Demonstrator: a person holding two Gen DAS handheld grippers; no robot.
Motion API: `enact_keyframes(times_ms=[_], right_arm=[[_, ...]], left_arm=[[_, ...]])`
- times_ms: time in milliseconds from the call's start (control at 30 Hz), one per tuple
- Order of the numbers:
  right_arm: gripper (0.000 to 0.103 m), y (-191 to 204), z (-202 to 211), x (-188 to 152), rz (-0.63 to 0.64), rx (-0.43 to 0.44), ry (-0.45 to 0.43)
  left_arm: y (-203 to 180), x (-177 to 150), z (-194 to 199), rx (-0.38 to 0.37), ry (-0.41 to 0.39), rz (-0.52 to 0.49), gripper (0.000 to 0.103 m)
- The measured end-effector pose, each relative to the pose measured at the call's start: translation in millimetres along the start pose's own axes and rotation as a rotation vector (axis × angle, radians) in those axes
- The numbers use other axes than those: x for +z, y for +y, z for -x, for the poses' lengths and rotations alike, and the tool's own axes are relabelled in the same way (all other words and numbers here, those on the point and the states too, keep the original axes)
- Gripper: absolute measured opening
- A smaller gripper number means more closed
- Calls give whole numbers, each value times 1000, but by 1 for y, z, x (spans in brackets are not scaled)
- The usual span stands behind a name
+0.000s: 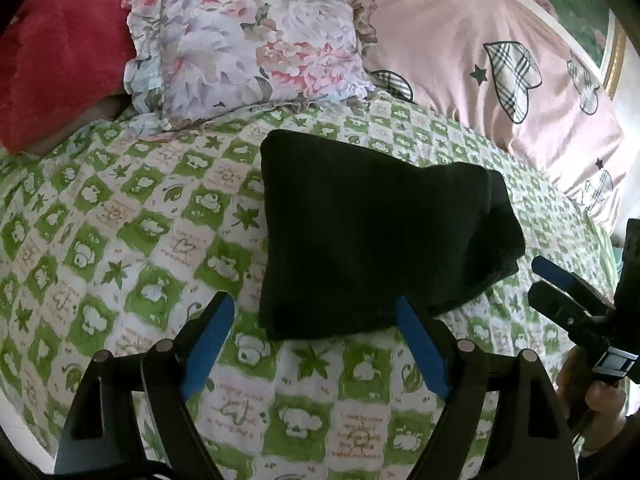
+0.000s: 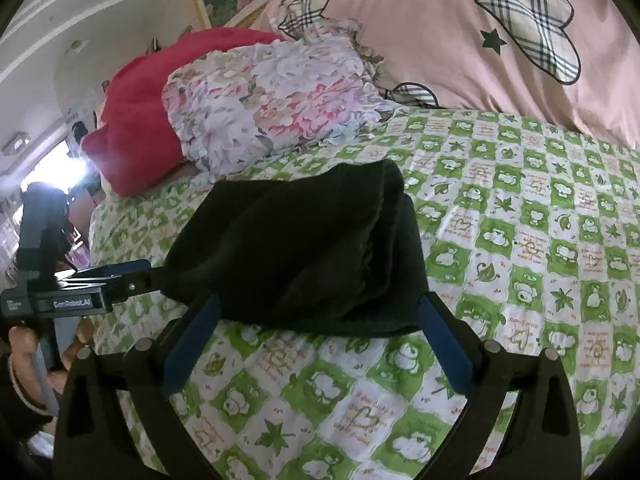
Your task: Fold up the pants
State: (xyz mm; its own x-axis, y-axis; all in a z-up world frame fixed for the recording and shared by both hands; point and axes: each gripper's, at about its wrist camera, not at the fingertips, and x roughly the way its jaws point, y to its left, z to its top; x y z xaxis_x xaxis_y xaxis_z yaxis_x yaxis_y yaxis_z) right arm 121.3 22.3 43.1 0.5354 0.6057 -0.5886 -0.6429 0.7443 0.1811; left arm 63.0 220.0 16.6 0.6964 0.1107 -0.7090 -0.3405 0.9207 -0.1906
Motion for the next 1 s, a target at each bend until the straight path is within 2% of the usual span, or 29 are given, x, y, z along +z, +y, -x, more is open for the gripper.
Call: enact_keyframes(times_ms=[167,567,800,1000], right_arm=[[102,8,-2,-6,34,-16,-13],[103,18,-13,-20,82,-47,0],[103,21,-14,-23,101,-58,-20],[103,20,-17,-24,101,-55,-15]], left_arm=[[-8,-10,4,63,-36,-39,84],[-22,-24,2,149,-72,-111,84],[-26,-27,-2,164,-102,-141,85],[-27,-27,-7,149,-94,-154,85]])
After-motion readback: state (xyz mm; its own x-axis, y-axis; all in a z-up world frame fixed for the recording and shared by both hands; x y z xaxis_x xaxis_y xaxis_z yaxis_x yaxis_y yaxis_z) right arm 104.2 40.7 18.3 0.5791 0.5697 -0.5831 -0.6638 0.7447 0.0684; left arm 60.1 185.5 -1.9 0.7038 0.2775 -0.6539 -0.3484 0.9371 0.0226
